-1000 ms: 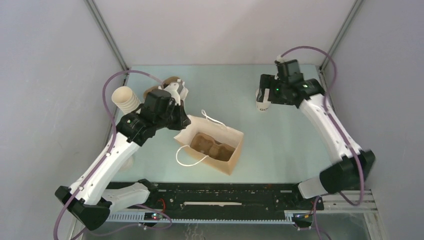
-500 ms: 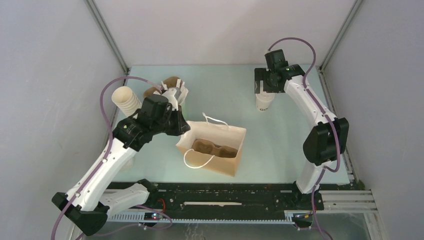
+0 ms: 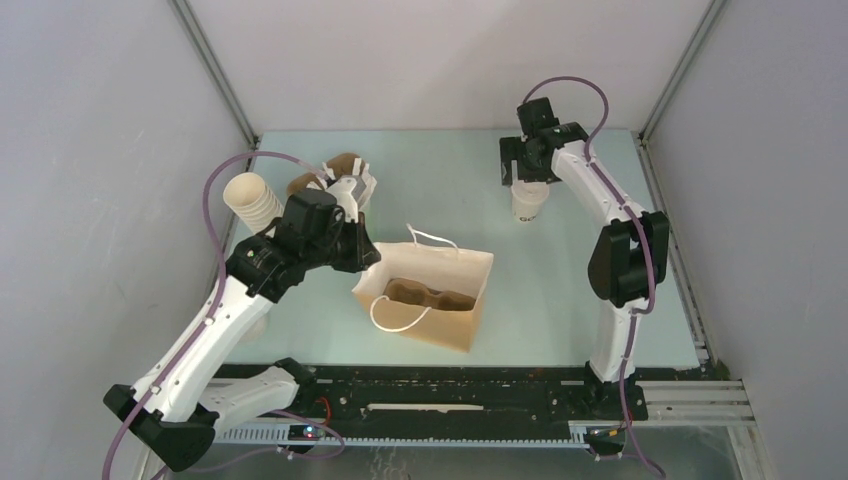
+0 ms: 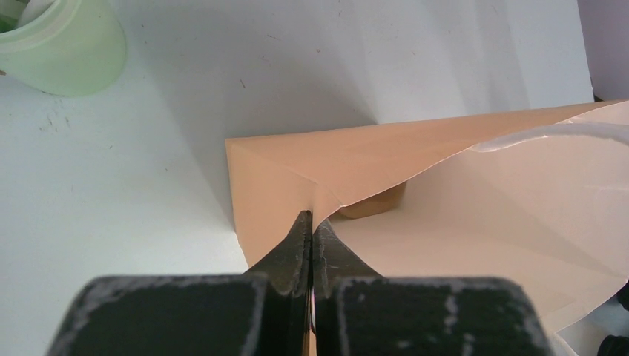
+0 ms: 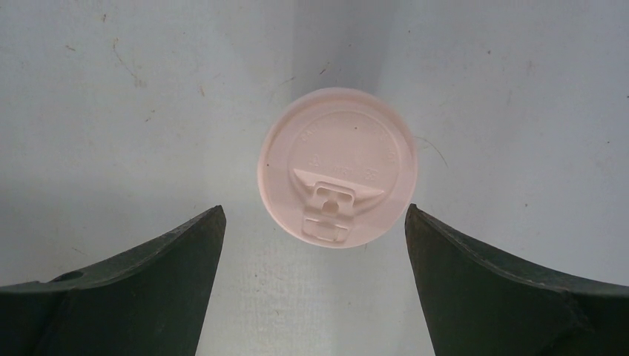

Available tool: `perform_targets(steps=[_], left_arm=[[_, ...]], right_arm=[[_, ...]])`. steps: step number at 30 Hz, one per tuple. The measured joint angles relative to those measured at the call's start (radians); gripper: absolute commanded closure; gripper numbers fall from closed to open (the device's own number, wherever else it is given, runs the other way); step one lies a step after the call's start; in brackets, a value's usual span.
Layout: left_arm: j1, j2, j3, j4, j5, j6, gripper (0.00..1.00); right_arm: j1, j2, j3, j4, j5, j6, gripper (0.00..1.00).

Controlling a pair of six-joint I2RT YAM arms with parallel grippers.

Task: Pack the takeout coffee

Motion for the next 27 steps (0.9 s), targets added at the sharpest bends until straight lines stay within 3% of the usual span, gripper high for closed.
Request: perform_targets(steps=[27], left_arm=[[0.0, 0.011, 0.0, 0.008, 0.014, 0.046, 1.0]], right_arm=[[-0.062, 0.071, 0.031, -0.013, -0.037, 0.001, 0.05]])
